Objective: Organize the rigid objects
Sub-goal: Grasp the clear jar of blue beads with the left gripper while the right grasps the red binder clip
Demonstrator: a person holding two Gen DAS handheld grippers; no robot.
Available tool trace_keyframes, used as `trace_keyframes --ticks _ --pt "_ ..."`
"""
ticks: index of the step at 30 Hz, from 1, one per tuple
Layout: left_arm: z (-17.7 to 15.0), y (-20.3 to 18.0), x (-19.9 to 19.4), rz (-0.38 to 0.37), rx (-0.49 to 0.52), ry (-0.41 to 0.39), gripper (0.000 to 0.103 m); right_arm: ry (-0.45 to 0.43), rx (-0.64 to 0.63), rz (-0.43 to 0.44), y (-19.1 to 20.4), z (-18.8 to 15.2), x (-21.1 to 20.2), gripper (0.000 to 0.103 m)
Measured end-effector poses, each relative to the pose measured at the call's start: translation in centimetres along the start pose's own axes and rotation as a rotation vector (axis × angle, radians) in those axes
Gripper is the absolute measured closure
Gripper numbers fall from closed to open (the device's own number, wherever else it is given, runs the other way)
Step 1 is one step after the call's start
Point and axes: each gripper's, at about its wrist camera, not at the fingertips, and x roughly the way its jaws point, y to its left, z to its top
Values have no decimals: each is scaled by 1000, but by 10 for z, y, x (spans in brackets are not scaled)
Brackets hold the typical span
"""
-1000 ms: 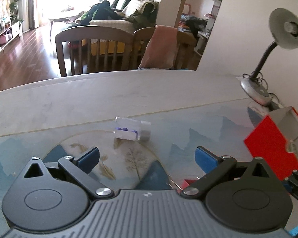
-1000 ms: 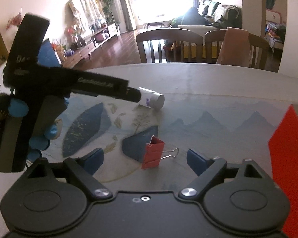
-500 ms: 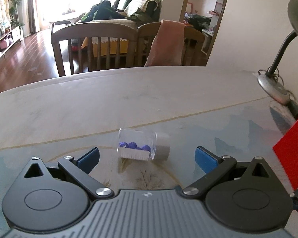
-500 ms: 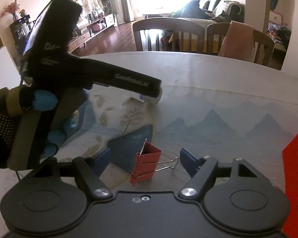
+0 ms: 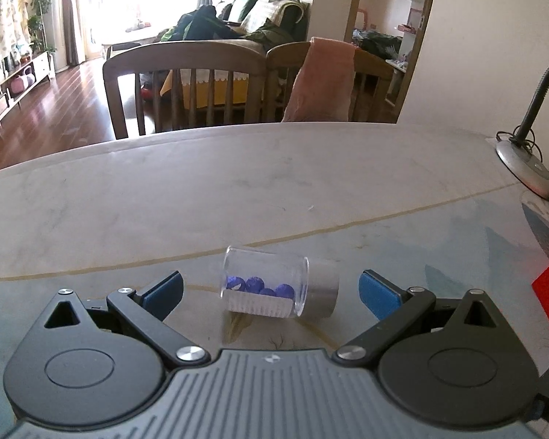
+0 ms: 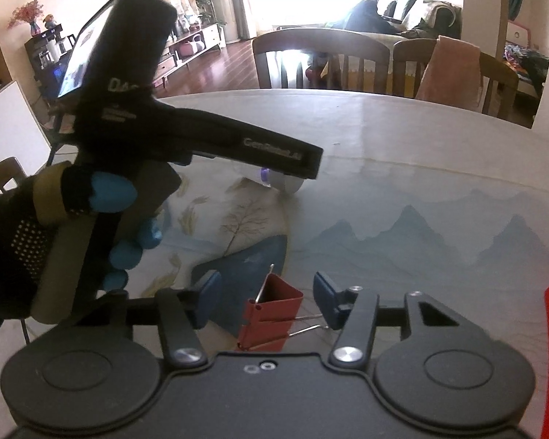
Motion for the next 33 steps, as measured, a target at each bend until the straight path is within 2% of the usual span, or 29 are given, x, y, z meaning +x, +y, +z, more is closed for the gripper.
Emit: trace_keyframes --ticks 7,12,15,17,27,33 --pt "-5 -3 5 13 6 -6 2 3 10 -3 0 -3 7 62" --pt "-7 -3 9 14 10 4 19 -6 16 -11 -2 -3 7 74" --pt "-7 -3 9 21 11 0 25 -11 27 -10 -3 -4 7 77" --pt "-7 -4 9 15 19 0 34 -12 24 -17 -2 -4 6 77" --pt "-10 -13 -3 19 76 0 34 -30 55 -16 -1 -7 -13 79" --pt "-13 -17 -22 -2 77 16 34 -58 82 -9 -3 -6 -41 79"
